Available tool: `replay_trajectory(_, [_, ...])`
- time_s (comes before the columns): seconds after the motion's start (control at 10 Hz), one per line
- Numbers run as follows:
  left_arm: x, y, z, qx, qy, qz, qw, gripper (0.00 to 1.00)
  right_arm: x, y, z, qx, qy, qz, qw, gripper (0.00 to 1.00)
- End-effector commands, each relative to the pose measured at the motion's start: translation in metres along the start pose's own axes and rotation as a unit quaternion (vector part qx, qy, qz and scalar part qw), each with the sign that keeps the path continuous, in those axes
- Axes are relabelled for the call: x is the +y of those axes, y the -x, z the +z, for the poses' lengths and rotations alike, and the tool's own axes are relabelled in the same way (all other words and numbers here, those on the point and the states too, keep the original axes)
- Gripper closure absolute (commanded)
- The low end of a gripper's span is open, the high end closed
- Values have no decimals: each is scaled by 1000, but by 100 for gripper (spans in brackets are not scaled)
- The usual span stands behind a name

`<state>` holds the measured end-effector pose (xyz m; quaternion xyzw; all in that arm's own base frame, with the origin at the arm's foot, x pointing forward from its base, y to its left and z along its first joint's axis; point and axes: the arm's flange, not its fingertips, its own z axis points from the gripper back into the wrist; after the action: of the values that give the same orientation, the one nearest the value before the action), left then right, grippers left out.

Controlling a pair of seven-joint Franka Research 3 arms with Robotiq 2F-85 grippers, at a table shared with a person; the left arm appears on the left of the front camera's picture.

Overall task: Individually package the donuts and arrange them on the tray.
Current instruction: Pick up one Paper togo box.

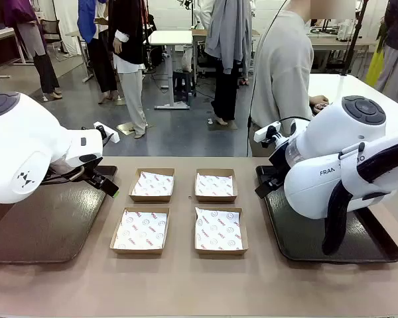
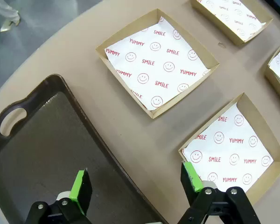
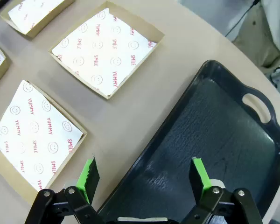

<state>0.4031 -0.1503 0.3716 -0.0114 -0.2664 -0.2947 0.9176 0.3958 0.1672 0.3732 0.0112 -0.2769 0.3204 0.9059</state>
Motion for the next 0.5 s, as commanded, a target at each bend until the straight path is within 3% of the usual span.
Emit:
replay_trajectory(0.0, [0, 0, 0, 0, 0, 0, 1000, 0, 0, 0, 0, 0, 0, 0, 1000, 0])
replay_trajectory(0.4, [0, 0, 0, 0, 0, 0, 1000, 0, 0, 0, 0, 0, 0, 0, 1000, 0])
